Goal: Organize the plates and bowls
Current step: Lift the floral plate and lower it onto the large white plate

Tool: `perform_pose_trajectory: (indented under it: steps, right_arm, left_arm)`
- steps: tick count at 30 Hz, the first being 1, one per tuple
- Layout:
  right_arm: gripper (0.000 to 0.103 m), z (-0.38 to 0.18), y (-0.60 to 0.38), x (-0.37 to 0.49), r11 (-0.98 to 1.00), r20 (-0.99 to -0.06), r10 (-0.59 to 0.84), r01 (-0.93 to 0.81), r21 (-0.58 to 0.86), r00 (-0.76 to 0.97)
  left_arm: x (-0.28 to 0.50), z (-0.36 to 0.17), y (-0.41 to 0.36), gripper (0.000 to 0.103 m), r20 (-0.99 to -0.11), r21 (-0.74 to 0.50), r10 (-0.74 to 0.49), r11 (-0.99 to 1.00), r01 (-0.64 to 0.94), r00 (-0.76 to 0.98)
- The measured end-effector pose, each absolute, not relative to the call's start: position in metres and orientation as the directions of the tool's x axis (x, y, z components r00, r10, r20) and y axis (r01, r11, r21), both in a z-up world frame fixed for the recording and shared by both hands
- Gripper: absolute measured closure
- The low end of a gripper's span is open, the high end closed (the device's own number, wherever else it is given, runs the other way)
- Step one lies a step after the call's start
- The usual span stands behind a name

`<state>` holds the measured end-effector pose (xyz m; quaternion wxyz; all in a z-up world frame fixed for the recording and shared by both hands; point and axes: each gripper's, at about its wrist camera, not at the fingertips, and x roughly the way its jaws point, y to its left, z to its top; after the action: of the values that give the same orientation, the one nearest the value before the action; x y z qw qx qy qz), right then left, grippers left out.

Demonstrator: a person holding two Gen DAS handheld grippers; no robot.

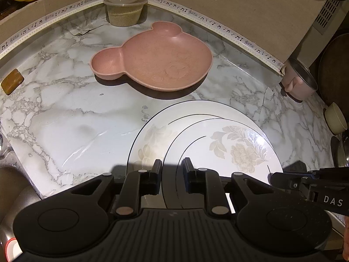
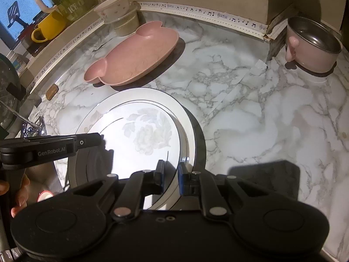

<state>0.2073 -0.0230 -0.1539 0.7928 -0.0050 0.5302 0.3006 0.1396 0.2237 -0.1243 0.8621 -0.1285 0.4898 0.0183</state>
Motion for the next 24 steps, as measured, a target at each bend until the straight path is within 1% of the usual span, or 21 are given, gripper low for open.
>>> perform_pose_trajectory:
  steps: [19,21,24]
  right_arm:
    - [0.090,-0.165,-0.016,0.214,0.820,-0.848,0.473,-0.472,0.324,0.238]
    - [0.093,-0.166,-0.017,0.215,0.820,-0.848,0.474,-0.471,0.325,0.239]
    - [0.093,-0.166,-0.019,0.217,0.816,-0.844,0.484,-0.465,0.342,0.229]
  left_arm:
    - [0.142,-0.134,0.224,0.084,-0.855,-0.175,-0.081,0.975,-0.137,0.512]
    - [0.142,-0.135,0.223,0.084,-0.857,-0.161,-0.076,0.979,-0.124,0.510]
    - [0.141,-0.135,0.220,0.084,-0.856,-0.133,-0.063,0.986,-0.101,0.513]
